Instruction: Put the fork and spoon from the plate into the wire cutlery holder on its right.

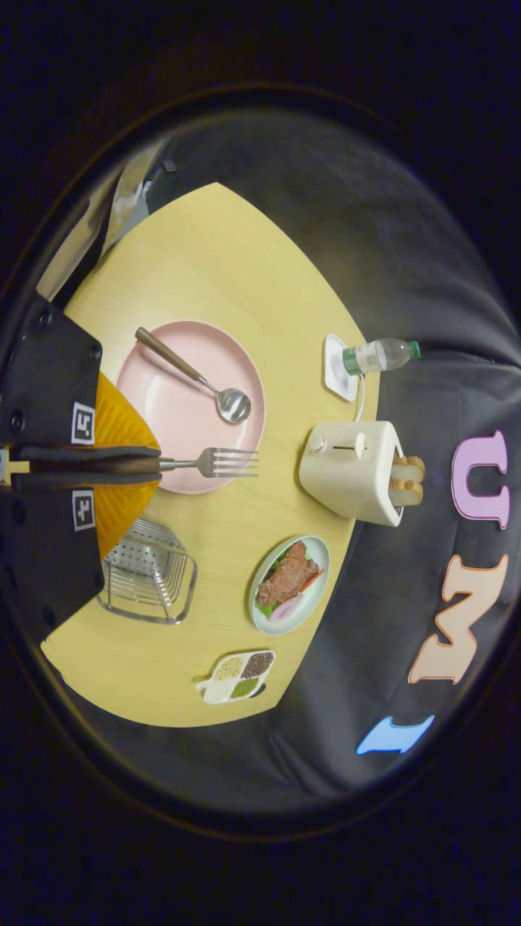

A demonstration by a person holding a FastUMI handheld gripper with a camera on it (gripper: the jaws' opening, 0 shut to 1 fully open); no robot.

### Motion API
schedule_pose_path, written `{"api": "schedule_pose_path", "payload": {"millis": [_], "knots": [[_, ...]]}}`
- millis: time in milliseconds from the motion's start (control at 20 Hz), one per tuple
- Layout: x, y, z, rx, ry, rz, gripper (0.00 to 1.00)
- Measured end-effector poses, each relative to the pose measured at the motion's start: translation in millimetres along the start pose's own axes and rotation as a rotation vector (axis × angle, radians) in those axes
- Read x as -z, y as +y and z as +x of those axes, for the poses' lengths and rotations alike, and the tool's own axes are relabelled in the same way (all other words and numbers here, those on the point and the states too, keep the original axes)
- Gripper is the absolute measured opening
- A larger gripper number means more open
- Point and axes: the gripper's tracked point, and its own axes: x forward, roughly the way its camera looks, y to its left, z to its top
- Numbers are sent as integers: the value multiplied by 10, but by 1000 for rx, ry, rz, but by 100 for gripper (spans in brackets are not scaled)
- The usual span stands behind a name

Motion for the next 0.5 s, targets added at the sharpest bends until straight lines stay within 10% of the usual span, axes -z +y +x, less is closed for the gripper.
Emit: {"api": "schedule_pose_path", "payload": {"millis": [500], "knots": [[155,-638,-366,19,94,-104,9]]}}
